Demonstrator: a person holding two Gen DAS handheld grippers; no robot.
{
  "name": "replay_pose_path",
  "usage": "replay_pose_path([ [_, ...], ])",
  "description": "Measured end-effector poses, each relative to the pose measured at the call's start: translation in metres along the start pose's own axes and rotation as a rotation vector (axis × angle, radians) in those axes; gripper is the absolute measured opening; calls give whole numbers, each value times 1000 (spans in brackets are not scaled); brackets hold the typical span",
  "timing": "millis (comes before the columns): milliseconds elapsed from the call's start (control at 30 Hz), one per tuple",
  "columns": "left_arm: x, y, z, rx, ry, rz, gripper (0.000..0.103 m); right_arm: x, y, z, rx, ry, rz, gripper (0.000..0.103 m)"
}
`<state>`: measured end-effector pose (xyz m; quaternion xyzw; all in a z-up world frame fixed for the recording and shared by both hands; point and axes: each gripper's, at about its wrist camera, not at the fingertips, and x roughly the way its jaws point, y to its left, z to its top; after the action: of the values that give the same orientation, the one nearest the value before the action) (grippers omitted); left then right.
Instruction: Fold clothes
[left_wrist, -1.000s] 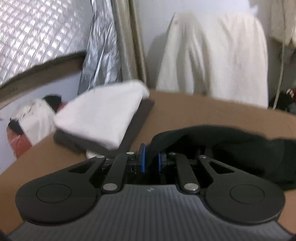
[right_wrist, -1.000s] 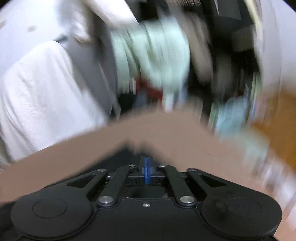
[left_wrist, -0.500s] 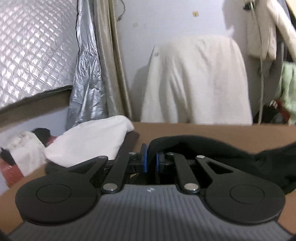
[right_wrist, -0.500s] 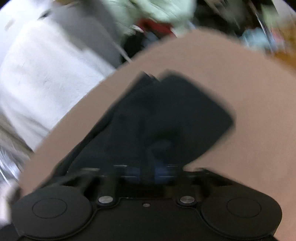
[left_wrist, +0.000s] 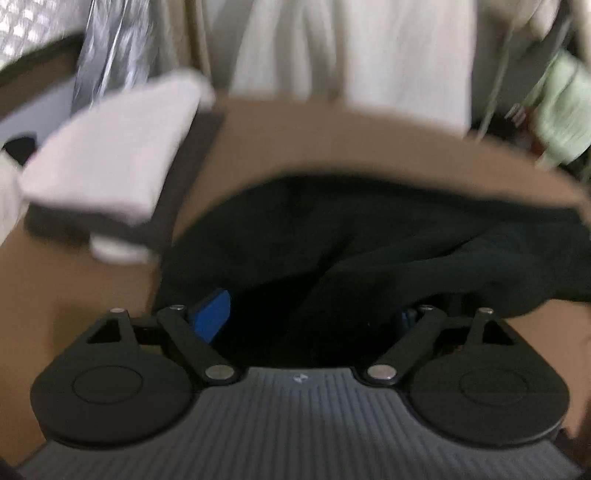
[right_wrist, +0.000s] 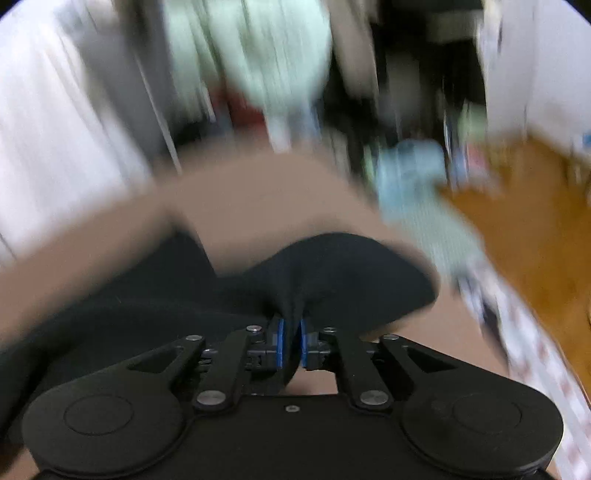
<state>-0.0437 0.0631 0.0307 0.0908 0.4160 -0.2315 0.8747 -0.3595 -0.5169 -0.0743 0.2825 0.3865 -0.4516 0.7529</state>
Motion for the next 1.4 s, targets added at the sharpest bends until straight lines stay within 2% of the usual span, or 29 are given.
replay_pose_path([
  [33, 6, -3, -2, 5, 27, 7, 85, 8, -1, -2, -6, 48, -14, 13],
  [67, 12, -5, -4, 10, 51, 11, 85, 5, 0, -2, 0, 33, -19, 16],
  [133, 7, -12, -4, 46, 20, 32, 85, -2, 2, -3, 11, 2, -29, 33],
  [267, -1, -26, -1, 145, -72, 63, 85, -16, 6, -5, 34, -59, -50, 46],
  [300, -1, -33, -3, 184, -83, 74, 85, -20, 7, -5, 39, -74, -55, 52],
  [333, -1, -40, -5, 223, -92, 84, 85, -21, 8, -4, 51, -82, -27, 55],
  [467, 13, -62, -2, 323, -45, 84, 86, -21, 0, -7, 198, -51, 253, 55],
  [567, 24, -76, -8, 381, 7, 100, 86, -22, -3, -10, 316, -48, 397, 55],
  [633, 35, -80, -14, 428, 49, 147, 90, -23, -4, -12, 379, -43, 482, 63],
  [700, 39, -82, -18, 459, 53, 182, 89, -18, 3, -15, 389, -15, 531, 67],
  [767, 34, -80, -18, 443, 24, 163, 66, -13, 9, -16, 386, 15, 551, 70],
  [800, 29, -80, -16, 447, -1, 154, 30, -8, 14, -14, 384, 29, 556, 73],
  [833, 23, -81, -14, 453, -26, 147, 17, -2, 18, -11, 388, 41, 562, 77],
  [867, 12, -85, -14, 527, -108, 223, 17, 7, 20, -7, 406, 56, 588, 78],
  [900, 2, -89, -17, 606, -209, 335, 19, 19, 21, -2, 433, 75, 627, 78],
  [933, -7, -89, -18, 652, -286, 414, 19, 28, 21, 3, 454, 90, 660, 78],
  [967, -19, -83, -15, 623, -338, 431, 19, 33, 21, 6, 469, 100, 686, 78],
  [1000, -29, -75, -10, 560, -368, 407, 19, 36, 21, 9, 474, 91, 690, 78],
  [1067, -50, -59, -2, 428, -424, 351, 19, 36, 21, 12, 457, 40, 628, 79],
  [1133, -61, -55, -2, 387, -499, 349, 19, 39, 24, 11, 423, 44, 568, 80],
  [1233, -75, -59, -6, 362, -595, 347, 19, 49, 28, 5, 389, 132, 516, 81],
  [1333, -87, -57, -5, 306, -645, 331, 19, 58, 35, -2, 383, 203, 492, 81],
  [1400, -91, -46, -3, 242, -647, 289, 19, 61, 44, -1, 360, 223, 469, 83],
])
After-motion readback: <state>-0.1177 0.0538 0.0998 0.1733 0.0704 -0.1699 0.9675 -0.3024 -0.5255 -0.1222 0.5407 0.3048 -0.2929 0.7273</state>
